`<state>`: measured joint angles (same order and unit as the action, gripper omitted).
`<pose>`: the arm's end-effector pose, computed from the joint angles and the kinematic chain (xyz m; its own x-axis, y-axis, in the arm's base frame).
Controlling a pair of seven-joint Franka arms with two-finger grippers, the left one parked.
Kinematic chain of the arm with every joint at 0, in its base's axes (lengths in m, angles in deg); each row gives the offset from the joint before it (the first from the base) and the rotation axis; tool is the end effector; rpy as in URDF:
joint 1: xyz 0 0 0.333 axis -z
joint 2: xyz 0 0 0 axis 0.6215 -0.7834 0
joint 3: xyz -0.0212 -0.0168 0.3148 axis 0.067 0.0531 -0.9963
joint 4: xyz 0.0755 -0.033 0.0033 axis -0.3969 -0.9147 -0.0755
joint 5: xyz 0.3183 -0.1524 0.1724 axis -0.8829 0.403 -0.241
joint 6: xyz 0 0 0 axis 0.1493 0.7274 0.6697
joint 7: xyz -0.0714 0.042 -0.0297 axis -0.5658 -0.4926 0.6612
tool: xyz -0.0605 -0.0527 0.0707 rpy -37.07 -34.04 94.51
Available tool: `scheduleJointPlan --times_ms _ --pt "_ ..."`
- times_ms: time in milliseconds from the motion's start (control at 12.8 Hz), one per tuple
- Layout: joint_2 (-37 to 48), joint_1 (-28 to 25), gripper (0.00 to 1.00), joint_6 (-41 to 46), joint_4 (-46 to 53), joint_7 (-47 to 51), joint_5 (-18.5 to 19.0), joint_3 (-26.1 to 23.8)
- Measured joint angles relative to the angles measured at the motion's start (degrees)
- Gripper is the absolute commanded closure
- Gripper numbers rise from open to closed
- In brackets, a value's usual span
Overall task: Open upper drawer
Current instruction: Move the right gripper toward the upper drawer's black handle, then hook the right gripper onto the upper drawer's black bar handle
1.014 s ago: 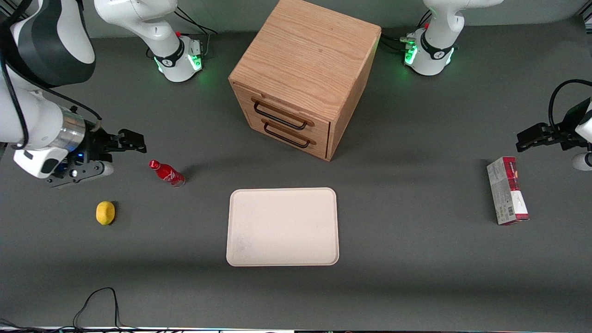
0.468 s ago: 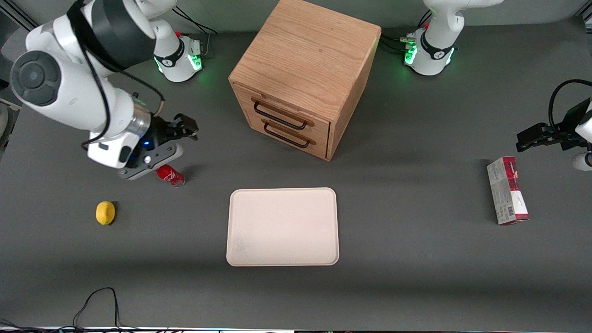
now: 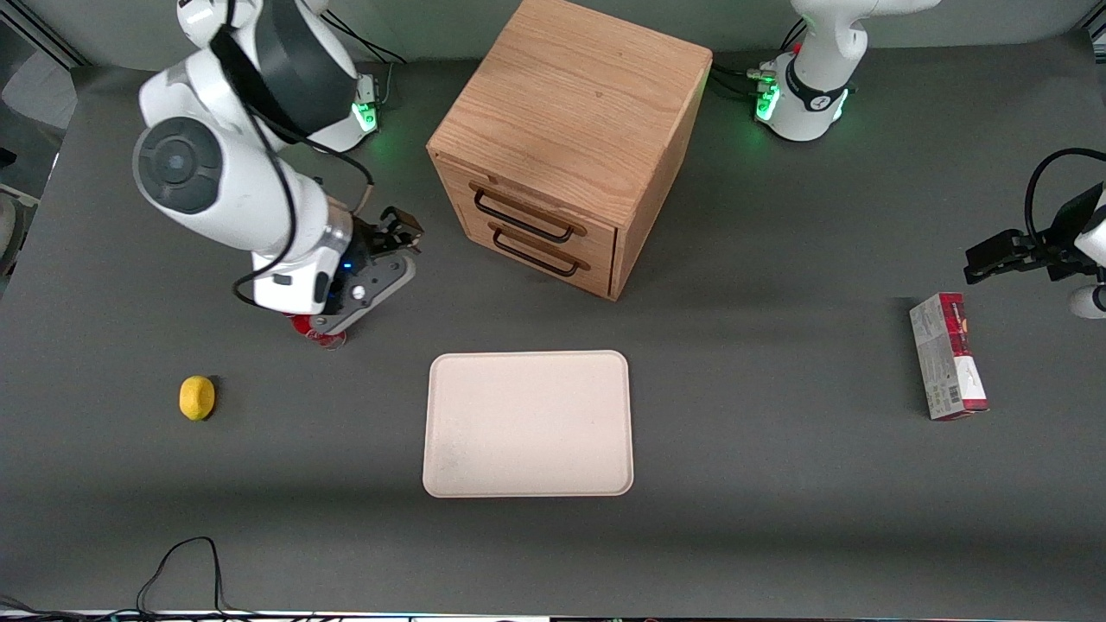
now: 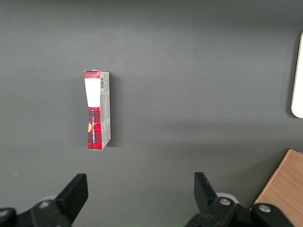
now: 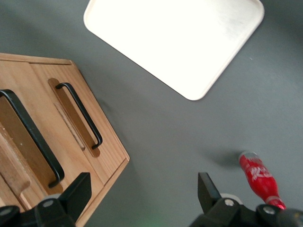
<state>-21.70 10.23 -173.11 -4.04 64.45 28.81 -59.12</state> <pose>0.5641 0.2925 0.5155 0.8084 0.5792 -0.1052 0.5561 -0.8100 -0.1859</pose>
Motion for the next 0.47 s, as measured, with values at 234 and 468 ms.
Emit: scheduleJointPlan --times_ms 234,468 --pt "-2.1 -2.9 0.00 -1.2 0.5 -1.7 -0.3 -0.2" --pt "-4.6 -6.0 0.00 -3.3 1.9 -5.3 -0.4 -0.4"
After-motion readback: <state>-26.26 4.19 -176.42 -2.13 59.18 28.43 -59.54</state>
